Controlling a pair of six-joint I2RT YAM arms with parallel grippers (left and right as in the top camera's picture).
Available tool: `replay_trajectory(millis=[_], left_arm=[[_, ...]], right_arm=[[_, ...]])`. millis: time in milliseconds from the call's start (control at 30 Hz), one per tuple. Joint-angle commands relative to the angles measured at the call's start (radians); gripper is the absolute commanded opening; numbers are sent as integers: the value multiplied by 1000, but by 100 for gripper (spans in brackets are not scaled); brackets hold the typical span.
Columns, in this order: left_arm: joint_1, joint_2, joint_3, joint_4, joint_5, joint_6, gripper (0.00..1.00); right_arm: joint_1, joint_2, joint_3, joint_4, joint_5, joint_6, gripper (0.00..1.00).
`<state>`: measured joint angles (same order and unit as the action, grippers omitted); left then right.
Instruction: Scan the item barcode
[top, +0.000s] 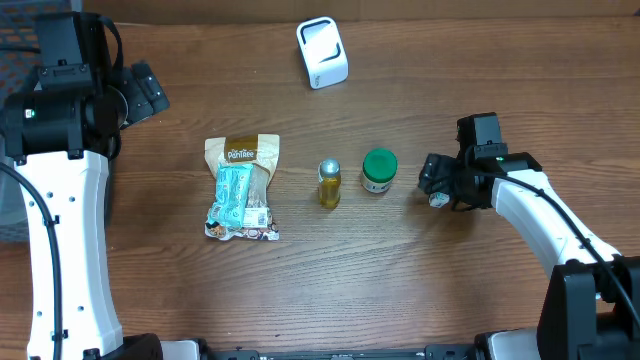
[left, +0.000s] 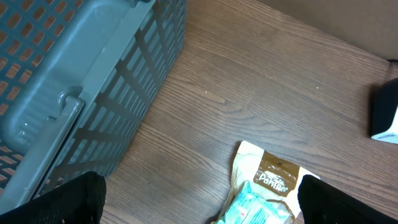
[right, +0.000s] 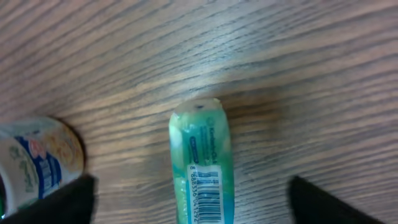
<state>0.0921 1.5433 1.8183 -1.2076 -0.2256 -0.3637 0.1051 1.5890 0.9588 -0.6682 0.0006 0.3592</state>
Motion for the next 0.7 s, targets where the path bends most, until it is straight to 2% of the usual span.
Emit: replay_trajectory(millis=[0,133,267,667], left_arm=[[1,1,1,2,-17,-3,99],[1,1,1,2,-17,-3,100],[1,1,1,2,-17,-3,100],[1,1,1,2,-17,-3,100]], right_arm=[[0,-22,-4,14,7,0,100],[0,-22,-4,18,11,0,100],[0,-22,-4,-3,56,0,90],[0,-22,-4,-17,54,0,87]])
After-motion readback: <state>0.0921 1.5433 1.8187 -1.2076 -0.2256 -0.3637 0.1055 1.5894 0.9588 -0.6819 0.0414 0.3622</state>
